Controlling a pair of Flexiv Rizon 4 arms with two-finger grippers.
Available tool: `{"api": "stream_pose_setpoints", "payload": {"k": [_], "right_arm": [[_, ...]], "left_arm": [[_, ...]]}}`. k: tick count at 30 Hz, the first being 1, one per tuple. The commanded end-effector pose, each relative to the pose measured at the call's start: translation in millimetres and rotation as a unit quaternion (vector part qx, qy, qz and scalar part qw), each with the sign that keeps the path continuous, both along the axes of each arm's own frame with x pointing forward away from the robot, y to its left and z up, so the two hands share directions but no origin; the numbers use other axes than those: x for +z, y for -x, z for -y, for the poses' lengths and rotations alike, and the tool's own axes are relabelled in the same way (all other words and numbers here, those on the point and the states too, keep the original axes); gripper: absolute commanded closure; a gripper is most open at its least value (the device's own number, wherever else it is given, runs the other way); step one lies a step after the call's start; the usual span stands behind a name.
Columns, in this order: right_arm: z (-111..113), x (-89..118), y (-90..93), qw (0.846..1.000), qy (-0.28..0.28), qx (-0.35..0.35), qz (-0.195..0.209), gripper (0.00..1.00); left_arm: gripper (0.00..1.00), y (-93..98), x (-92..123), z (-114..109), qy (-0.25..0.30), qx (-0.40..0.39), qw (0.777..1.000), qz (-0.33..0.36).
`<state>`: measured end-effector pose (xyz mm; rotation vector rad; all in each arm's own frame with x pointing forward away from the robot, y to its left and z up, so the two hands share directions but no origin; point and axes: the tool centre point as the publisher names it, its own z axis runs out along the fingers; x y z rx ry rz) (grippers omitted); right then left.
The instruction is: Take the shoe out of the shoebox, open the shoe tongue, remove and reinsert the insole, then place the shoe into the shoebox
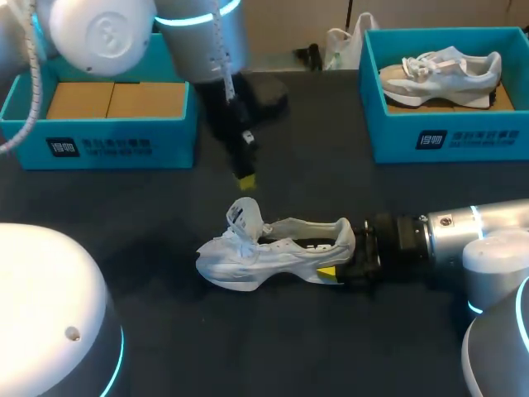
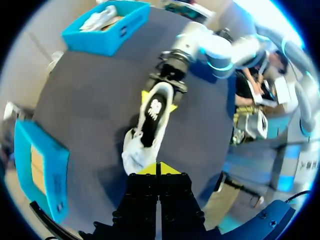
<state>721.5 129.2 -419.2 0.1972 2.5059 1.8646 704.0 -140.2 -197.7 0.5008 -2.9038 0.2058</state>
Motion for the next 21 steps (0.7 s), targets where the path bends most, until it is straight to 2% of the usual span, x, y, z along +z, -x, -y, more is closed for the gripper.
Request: {"api": "stream_pose_setpoints", "payload": {"k": [1,8,13,17,21], "right_arm": [[-0.3,0.2,-0.2,1.0,0.002,0.0,-0.001,1.0],[-0.3,0.2,-0.2,1.0,0.002,0.0,-0.001,1.0],[-0.3,0.2,-0.2,1.0,0.002,0.0,-0.001,1.0],[-0.3,0.2,-0.2,1.0,0.002,0.0,-0.001,1.0],[-0.3,0.2,-0.2,1.0,0.002,0.0,-0.001,1.0]], "left_arm": [[1.0,-5.4,-14.7,17.9,0.033,-0.226,0.972,0.051],[1.0,-5.4,-14.7,17.9,0.033,-0.226,0.972,0.051],[1.0,-6.4,-40.0,49.5,0.003,-0.284,0.957,0.057],[1.0,-3.8,-49.7,66.9,-0.001,-0.314,0.948,0.054],[1.0,-4.4,-55.7,79.1,-0.014,-0.304,0.95,0.067]]}}
